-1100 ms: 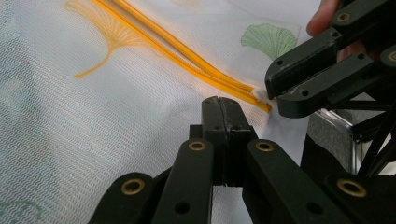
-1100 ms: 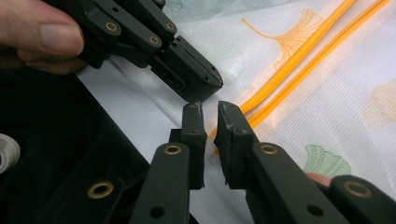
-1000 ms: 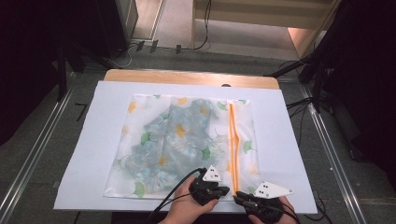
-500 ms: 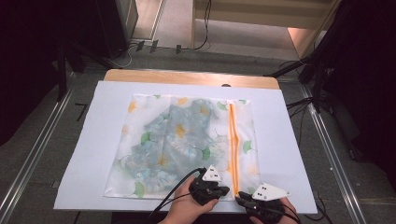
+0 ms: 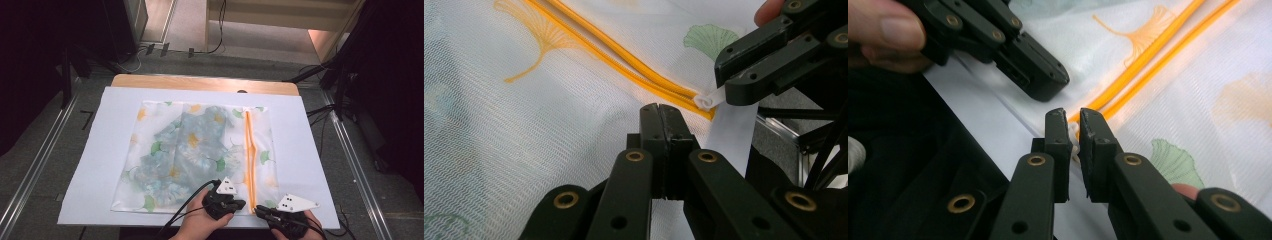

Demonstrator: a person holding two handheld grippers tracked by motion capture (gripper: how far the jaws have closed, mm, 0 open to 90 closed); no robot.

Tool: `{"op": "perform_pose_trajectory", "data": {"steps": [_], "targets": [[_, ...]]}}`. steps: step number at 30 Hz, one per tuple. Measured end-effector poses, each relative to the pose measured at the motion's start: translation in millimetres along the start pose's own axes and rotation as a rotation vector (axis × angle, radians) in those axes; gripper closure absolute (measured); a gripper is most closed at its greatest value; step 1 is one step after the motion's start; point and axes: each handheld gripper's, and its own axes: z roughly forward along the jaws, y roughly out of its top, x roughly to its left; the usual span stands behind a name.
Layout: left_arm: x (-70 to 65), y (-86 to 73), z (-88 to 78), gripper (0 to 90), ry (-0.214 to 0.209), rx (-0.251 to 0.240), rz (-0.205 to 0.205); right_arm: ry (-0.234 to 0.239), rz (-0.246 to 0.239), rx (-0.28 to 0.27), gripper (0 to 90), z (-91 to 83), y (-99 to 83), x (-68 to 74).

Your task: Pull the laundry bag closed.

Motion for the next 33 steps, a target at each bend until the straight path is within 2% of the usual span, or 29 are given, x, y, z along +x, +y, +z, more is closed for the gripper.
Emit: {"op": "perform_pose_trajectory", "data": {"steps": [8, 13, 21, 26, 28, 33], "targets": [[-0.6, -0.2, 0.2, 90.0, 0.0, -0.004, -0.002, 0.009, 0.032, -0.011, 85.3, 3.2, 4.0, 0.9], [-0.8, -0.5, 0.3, 90.0, 0.002, -0.007, -0.001, -0.016, 0.068, -0.008, 88.6, 5.2, 6.0, -1.4], [-1.1, -0.6, 0.4, 90.0, 0.005, -0.009, 0.0, -0.028, 0.066, -0.005, 89.7, 5.6, 7.3, 0.6], [-1.1, -0.7, 0.4, 90.0, 0.006, -0.009, 0.0, -0.009, 0.1, 0.02, 85.8, 5.7, 6.2, -3.2], [-1.1, -0.7, 0.4, 90.0, 0.004, -0.01, 0.0, -0.001, 0.108, 0.026, 87.5, 3.0, 4.1, -5.5], [-1.1, -0.7, 0.5, 90.0, 0.004, -0.011, -0.001, -0.03, 0.136, 0.003, 90.0, -6.1, 0.0, -13.0]]}}
